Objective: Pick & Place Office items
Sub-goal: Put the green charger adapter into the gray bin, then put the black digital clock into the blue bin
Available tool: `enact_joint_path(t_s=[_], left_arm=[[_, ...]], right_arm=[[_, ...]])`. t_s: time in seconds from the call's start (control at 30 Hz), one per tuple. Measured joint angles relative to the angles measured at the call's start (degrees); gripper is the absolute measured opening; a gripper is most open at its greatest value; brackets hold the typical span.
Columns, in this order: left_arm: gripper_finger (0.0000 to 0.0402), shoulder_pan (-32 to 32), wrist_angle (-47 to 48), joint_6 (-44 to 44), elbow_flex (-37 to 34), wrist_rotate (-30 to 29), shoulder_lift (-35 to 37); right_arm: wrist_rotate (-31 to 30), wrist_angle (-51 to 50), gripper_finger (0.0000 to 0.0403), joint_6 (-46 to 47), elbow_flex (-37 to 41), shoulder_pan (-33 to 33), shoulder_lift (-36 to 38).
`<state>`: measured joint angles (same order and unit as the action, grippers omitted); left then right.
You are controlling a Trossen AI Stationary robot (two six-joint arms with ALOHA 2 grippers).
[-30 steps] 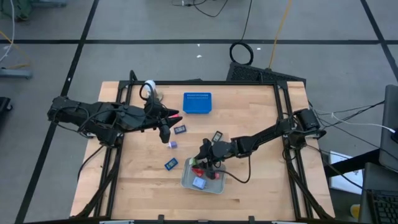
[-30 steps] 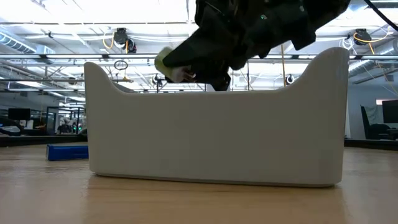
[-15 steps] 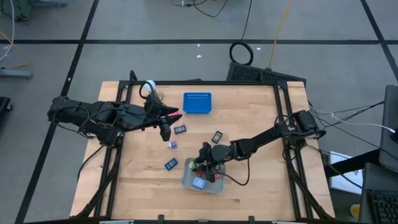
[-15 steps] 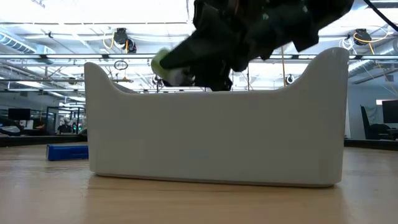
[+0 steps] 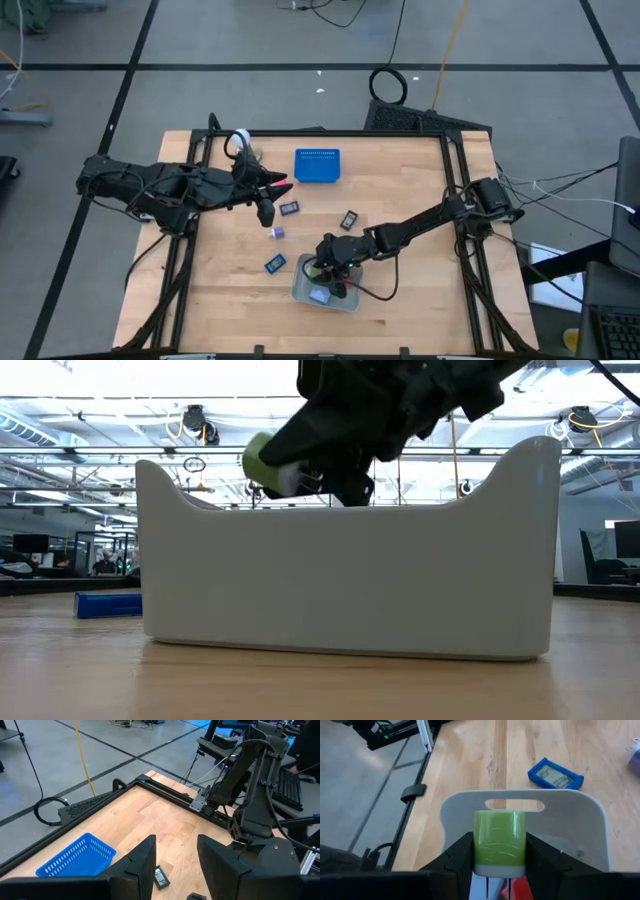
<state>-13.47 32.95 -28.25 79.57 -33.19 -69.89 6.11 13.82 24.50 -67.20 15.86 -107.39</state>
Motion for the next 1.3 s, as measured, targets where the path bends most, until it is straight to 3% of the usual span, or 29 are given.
enact_joint_path(t_s=[0.43,1.3], left_arm=[[0.0145,0.00,0.00,-0.26,0.00,0.02,0.00],[0.0145,0.00,0.00,-0.55,0.00,0.09,0.00]], right_arm=[[0.00,-0.35,0.0139,-0.10,0.02,0.00,-0.02],[1.40,2.65,0.0237,4.82,0.07,-1.34,1.33]])
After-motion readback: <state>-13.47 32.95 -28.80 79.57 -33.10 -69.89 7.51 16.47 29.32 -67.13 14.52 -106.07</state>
